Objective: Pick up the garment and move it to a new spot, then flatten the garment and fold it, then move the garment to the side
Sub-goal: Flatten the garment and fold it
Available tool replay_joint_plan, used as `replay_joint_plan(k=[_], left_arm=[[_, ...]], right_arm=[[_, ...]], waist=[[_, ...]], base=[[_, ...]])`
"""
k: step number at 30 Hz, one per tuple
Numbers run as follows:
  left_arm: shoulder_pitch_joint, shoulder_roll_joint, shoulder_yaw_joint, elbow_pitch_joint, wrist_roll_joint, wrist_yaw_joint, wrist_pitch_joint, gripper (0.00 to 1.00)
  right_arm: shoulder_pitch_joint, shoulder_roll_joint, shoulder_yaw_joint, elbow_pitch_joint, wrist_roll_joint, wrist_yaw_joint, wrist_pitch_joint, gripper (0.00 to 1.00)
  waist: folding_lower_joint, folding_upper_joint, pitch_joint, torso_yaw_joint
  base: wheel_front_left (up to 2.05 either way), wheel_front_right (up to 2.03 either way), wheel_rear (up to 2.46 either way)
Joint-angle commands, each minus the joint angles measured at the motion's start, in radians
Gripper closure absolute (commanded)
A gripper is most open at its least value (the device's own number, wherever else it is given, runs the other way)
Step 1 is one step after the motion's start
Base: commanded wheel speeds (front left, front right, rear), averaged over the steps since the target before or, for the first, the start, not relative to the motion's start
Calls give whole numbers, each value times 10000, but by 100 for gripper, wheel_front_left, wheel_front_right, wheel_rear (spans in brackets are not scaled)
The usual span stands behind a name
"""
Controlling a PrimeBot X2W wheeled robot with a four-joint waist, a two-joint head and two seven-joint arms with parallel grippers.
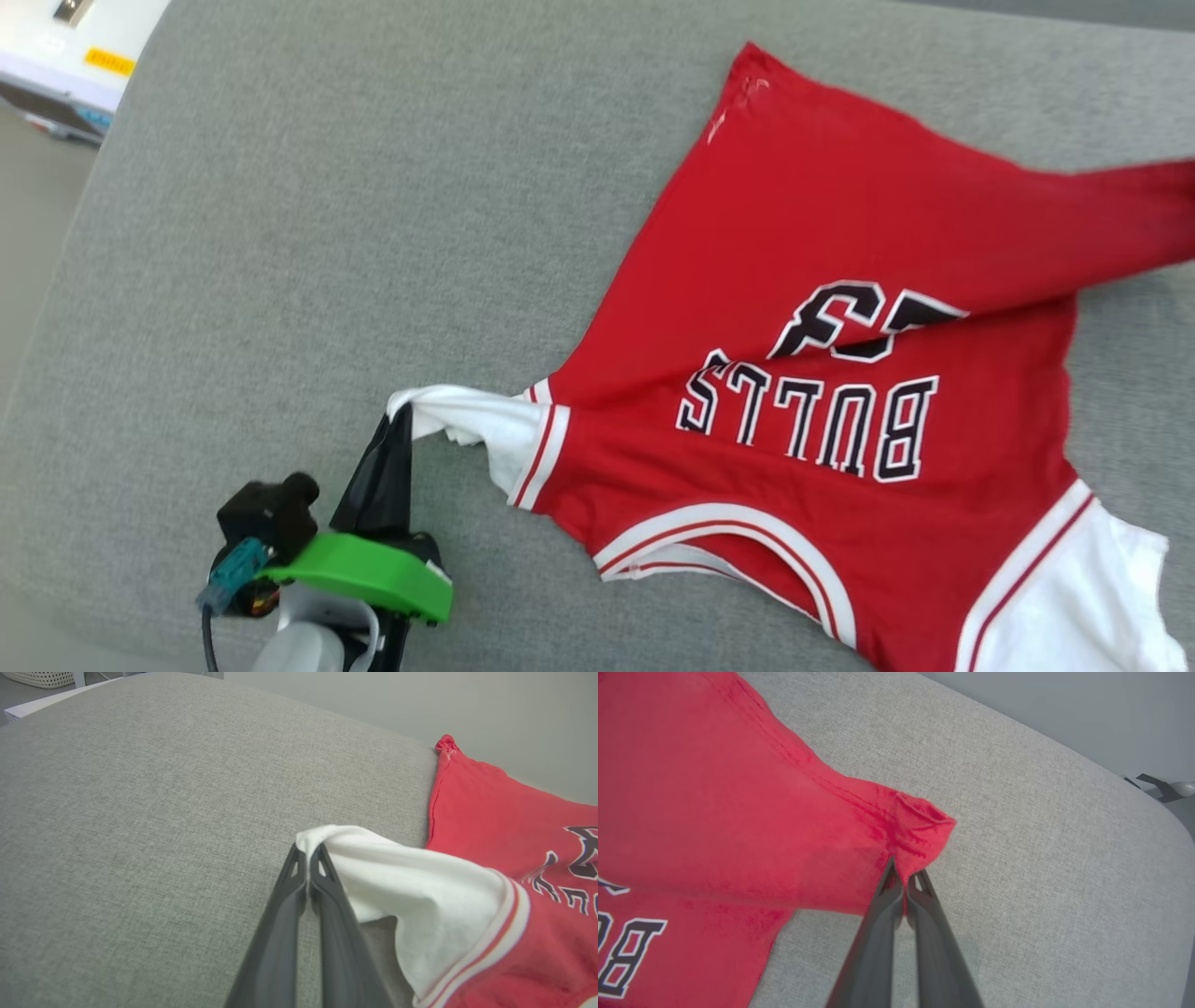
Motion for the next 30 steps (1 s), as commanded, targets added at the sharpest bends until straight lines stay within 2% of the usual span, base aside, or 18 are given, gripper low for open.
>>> replay_joint_plan(k=[1,8,13,26,30], left_arm=[[232,118,113,18,60,102,-59,100],[917,306,252,-18,19,293,4,100],[1275,357,303,-189,-68,408,117,100],[1483,457,159,-476,-84,566,371,100],[1522,465,130,-506,-85,624,383,100]], right_arm=[[565,-143,-107,-211,214,-6,-96,100],[3141,-322,-986,-1073,511,-6,-32,100],[5011,-12,-1579,-1545,580,-6,232,100],[8671,1589,-2161,-1614,267,-6,919,100],[9075,2060,-2297,-1431,183,-6,733,100]], waist=[[0,0,-955,-801],[0,0,-1662,-1353],[0,0,-2001,-1644],[0,0,-2249,-1778],[0,0,-2288,-1756]], base=[[0,0,0],[0,0,0],[0,0,0],[0,0,0],[0,0,0]])
